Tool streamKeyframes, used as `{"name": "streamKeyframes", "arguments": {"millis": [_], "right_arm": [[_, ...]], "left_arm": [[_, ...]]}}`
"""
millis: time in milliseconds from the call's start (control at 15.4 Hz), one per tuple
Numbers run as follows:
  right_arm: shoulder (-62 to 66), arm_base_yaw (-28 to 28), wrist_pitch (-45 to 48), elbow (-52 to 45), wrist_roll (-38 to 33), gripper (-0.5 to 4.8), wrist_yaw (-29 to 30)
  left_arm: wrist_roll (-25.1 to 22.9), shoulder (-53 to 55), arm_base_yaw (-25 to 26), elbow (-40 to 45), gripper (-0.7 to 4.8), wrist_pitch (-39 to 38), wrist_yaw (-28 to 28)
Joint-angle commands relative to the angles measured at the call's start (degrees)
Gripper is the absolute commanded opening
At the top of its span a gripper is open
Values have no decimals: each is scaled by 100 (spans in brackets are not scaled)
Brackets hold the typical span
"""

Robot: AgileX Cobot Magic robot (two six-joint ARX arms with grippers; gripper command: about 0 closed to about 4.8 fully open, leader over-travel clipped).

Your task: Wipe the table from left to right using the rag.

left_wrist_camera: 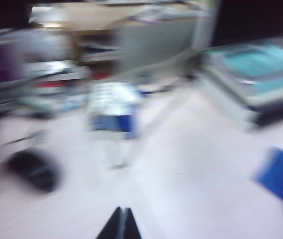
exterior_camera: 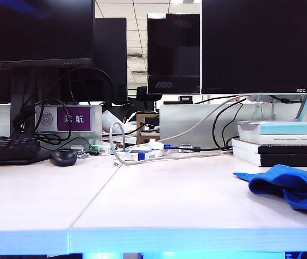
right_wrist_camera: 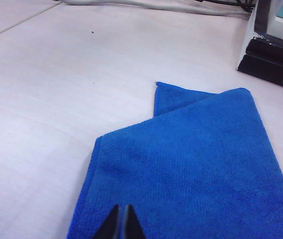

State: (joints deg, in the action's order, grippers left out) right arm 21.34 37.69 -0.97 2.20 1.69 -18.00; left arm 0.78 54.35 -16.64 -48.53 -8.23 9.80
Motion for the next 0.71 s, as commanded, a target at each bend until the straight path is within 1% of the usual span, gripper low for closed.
{"name": "streamKeyframes", "arguments": {"millis": [65,129,194,324,388,453,518,647,712], "right_arm": [[-4,-4,76,17,-17,23,-7],[-4,-4,79,17,-17,23,-7],[-4,-4,79,17,-17,23,-4],[-4,-4,79,17,-17,23,-9],[-4,-4,79,17,-17,23,-4],[-2,-4,76,17,-17,23,-7],[-4,-4,79,17,-17,23,-7],[-4,-4,81,17,-17,23,-7],[-2,-4,74,17,-17,23,-4]], "left_arm": [[-9,-831,433,870,-6,275,-17],[13,-1235,680,1263,-6,269,-11],[11,-1834,970,1832,-6,284,11],[13,-2507,1233,2444,-6,273,55],[13,-2927,1401,2811,-6,280,192],[17,-3268,1547,3099,-6,275,492],[15,-3467,1633,3268,-6,271,570],[13,-4175,1930,3871,-6,280,535],[13,-4465,2037,4109,-6,275,417]]}}
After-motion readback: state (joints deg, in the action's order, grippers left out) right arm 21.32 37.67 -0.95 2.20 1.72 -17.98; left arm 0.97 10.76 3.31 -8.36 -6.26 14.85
